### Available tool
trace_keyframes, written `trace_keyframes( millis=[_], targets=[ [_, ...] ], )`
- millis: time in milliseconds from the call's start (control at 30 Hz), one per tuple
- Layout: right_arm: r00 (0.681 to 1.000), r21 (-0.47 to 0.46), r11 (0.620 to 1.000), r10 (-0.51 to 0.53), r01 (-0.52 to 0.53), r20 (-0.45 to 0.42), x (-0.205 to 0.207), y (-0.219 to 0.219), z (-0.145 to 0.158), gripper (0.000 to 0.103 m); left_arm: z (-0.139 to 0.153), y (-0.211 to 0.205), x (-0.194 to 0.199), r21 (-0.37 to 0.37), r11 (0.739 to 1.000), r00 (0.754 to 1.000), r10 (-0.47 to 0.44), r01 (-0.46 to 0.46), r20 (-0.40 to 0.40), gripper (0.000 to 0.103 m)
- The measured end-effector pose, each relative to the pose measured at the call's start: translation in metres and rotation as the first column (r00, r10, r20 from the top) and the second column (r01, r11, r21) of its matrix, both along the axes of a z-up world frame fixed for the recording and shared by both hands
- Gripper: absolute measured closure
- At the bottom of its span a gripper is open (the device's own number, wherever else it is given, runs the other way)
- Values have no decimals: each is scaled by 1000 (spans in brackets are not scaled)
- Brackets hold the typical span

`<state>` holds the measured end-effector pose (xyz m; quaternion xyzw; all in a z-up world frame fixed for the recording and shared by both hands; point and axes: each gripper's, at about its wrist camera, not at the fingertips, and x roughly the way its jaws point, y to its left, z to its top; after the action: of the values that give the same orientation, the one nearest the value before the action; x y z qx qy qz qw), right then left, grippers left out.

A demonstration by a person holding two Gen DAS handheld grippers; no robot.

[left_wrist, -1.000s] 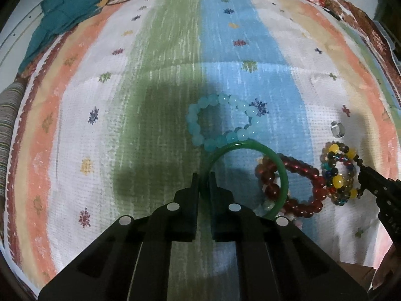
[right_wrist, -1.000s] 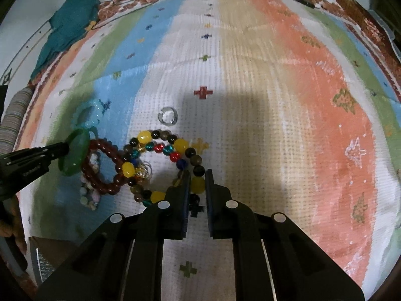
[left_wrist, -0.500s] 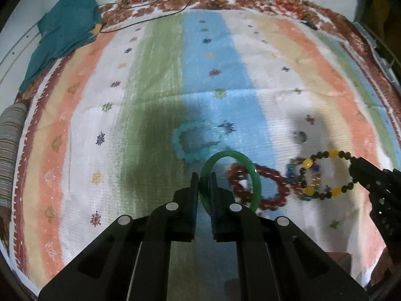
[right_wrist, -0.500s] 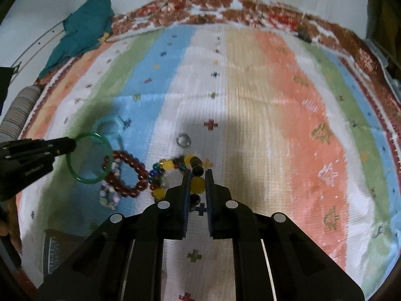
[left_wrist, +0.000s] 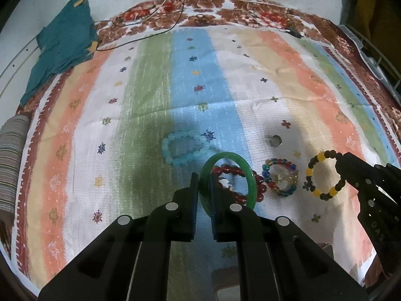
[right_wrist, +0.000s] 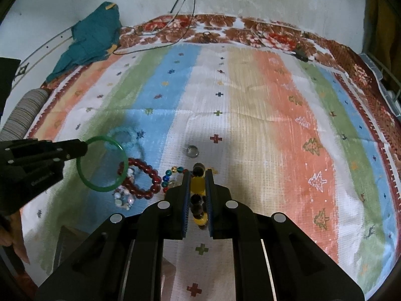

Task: Organize jewelry
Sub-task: 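Carry both bracelets over the silver tin and open both tools to drop them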

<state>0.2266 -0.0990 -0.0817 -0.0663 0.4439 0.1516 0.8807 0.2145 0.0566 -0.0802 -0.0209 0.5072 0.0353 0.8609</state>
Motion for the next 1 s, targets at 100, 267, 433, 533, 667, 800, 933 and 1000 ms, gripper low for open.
trace_keyframes(
  millis=[100, 267, 433, 533, 667, 800, 933, 1000],
  targets=[
    [1000, 7, 1000, 3, -3, 6, -4, 0, 4, 91, 6, -4, -5, 6, 1000, 1000, -11, 11, 3, 95],
    [999, 14, 1000, 17, -18, 39, -14, 3, 15, 91, 17, -10, -14, 28, 999, 999, -20, 19, 34, 95],
    [998, 24, 999, 28, -30, 59, -23, 4, 24, 91, 24, -14, -22, 47, 999, 998, -30, 28, 52, 95],
    [996, 36, 999, 29, -32, 82, -31, 3, 33, 91, 31, -14, -30, 42, 999, 997, -30, 27, 70, 95],
    [995, 57, 998, 32, -37, 94, -42, 1, 41, 91, 43, -13, -44, 29, 999, 994, -28, 25, 102, 95],
    [992, 70, 996, 45, -54, 115, -57, 2, 49, 91, 54, -13, -59, 13, 999, 991, -33, 31, 132, 95],
    [989, 77, 995, 60, -70, 132, -71, 3, 55, 91, 60, -17, -73, 13, 999, 987, -44, 43, 153, 95],
    [989, 81, 994, 66, -77, 132, -76, 3, 56, 91, 64, -16, -82, 9, 999, 985, -37, 36, 169, 95]
  ],
)
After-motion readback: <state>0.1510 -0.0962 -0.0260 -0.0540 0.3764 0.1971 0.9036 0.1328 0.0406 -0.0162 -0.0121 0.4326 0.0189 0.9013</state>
